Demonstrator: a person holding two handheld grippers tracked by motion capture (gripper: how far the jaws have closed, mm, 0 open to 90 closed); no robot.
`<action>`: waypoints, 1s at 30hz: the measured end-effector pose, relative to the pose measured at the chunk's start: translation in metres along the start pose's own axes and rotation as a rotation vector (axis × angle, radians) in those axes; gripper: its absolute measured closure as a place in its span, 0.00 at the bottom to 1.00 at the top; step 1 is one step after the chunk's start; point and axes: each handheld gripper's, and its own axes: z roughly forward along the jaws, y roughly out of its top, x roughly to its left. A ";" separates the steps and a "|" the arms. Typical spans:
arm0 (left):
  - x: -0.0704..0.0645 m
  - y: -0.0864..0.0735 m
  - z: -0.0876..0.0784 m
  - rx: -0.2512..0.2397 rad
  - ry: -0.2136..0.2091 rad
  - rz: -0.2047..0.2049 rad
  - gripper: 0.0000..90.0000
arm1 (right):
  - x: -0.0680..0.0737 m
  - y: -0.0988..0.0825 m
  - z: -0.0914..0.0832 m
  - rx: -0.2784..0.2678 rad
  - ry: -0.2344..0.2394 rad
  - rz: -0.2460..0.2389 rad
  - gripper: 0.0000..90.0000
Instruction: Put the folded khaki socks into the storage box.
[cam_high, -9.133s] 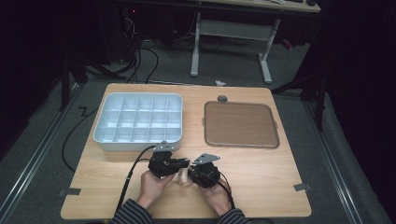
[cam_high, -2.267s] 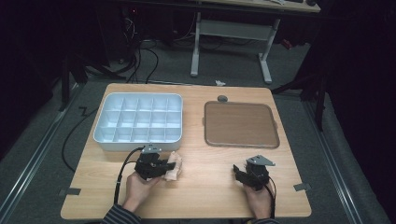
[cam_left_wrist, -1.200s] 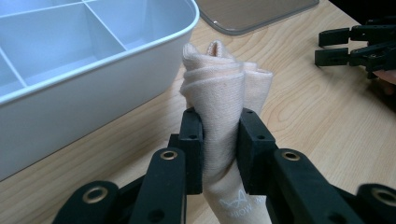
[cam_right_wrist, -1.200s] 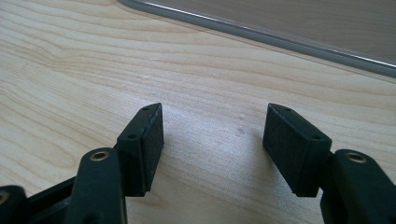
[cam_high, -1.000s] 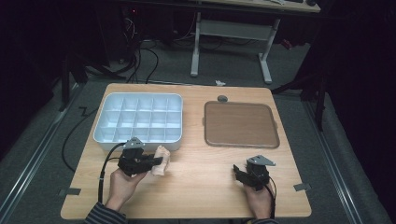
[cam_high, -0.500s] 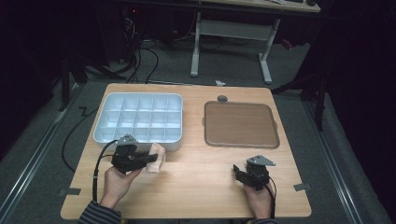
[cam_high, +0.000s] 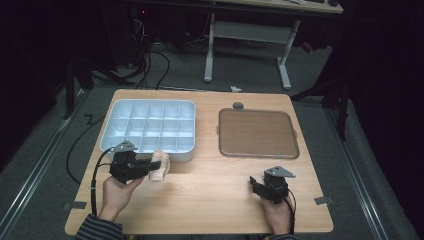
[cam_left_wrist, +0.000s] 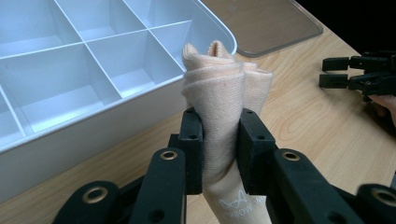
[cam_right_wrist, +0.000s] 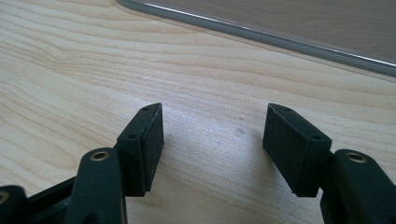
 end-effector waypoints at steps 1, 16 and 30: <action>0.001 0.001 0.000 0.001 0.003 0.002 0.83 | 0.000 0.000 0.000 0.000 0.001 0.001 0.43; 0.011 0.014 -0.011 -0.031 0.032 -0.004 0.83 | -0.001 0.000 0.000 -0.002 0.007 0.001 0.43; 0.022 0.020 -0.012 -0.028 0.037 -0.022 0.83 | -0.001 0.000 0.000 -0.003 0.006 -0.001 0.42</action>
